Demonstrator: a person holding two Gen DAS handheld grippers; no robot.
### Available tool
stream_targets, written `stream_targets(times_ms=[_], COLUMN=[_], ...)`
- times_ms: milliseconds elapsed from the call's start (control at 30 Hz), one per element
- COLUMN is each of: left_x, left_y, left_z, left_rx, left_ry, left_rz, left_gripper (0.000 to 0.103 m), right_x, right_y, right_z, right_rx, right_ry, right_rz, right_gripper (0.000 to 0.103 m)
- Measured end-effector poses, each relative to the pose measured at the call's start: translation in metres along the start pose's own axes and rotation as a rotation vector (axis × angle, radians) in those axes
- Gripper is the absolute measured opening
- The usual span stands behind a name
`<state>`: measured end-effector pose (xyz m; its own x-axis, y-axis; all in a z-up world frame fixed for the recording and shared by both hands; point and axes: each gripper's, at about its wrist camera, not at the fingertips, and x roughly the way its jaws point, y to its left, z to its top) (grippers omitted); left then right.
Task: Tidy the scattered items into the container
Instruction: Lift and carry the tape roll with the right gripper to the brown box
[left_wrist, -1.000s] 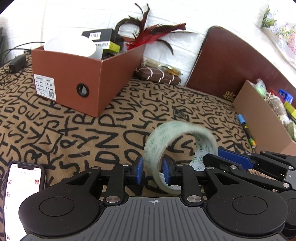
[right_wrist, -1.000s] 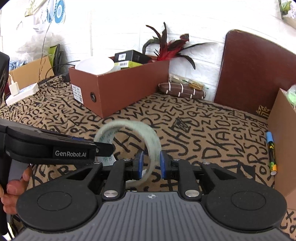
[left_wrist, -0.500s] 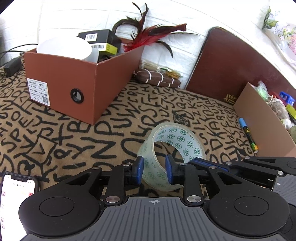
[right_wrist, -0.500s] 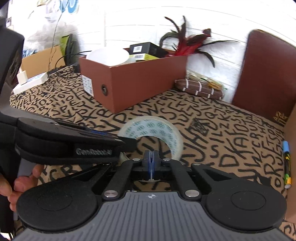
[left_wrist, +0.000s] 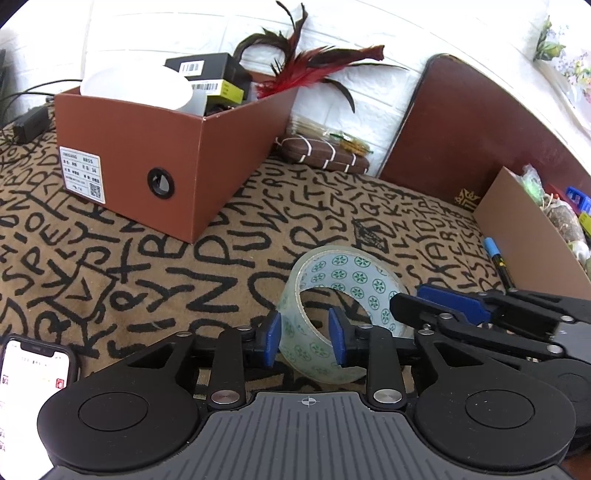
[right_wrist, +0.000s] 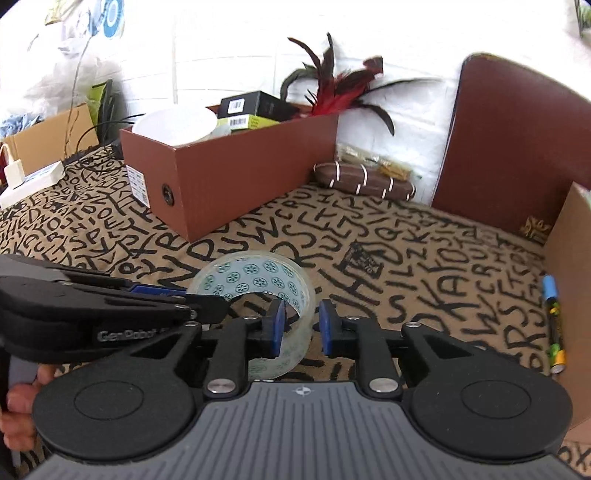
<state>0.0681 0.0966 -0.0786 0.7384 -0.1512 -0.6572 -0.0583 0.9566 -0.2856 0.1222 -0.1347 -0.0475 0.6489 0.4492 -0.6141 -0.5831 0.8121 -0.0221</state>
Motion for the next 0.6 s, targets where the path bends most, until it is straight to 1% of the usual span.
stream_targets(times_ms=[33, 67, 100, 133, 233, 300, 367, 433, 600], left_x=[0.001, 0.001, 0.001, 0.001, -0.001, -0.008, -0.020, -0.033, -0.060], left_y=[0.000, 0.000, -0.001, -0.003, -0.004, -0.003, -0.004, -0.005, -0.001], left_z=[0.001, 0.001, 0.002, 0.002, 0.004, 0.007, 0.013, 0.023, 0.061], left_rx=[0.000, 0.005, 0.013, 0.022, 0.016, 0.001, -0.009, -0.003, 0.015], left_ry=[0.003, 0.002, 0.000, -0.001, 0.002, -0.007, -0.038, -0.085, -0.200], left_rz=[-0.002, 0.000, 0.003, 0.008, 0.014, 0.004, -0.006, -0.005, 0.020], left_gripper=[0.039, 0.037, 0.034, 0.028, 0.025, 0.023, 0.022, 0.022, 0.022], right_x=[0.004, 0.008, 0.012, 0.014, 0.012, 0.004, -0.006, -0.015, -0.027], right_y=[-0.001, -0.003, -0.005, -0.007, -0.003, 0.001, 0.003, 0.004, 0.013], right_z=[0.000, 0.000, 0.000, 0.000, 0.002, 0.005, 0.013, 0.026, 0.071], right_rx=[0.004, 0.013, 0.028, 0.040, 0.021, -0.003, -0.013, -0.020, -0.066], right_ry=[0.008, 0.014, 0.019, 0.026, 0.030, 0.008, -0.030, -0.074, -0.178], right_rz=[-0.001, 0.002, 0.008, 0.019, 0.012, 0.002, -0.001, 0.005, 0.024], right_gripper=[0.023, 0.023, 0.022, 0.018, 0.017, 0.016, 0.015, 0.014, 0.013])
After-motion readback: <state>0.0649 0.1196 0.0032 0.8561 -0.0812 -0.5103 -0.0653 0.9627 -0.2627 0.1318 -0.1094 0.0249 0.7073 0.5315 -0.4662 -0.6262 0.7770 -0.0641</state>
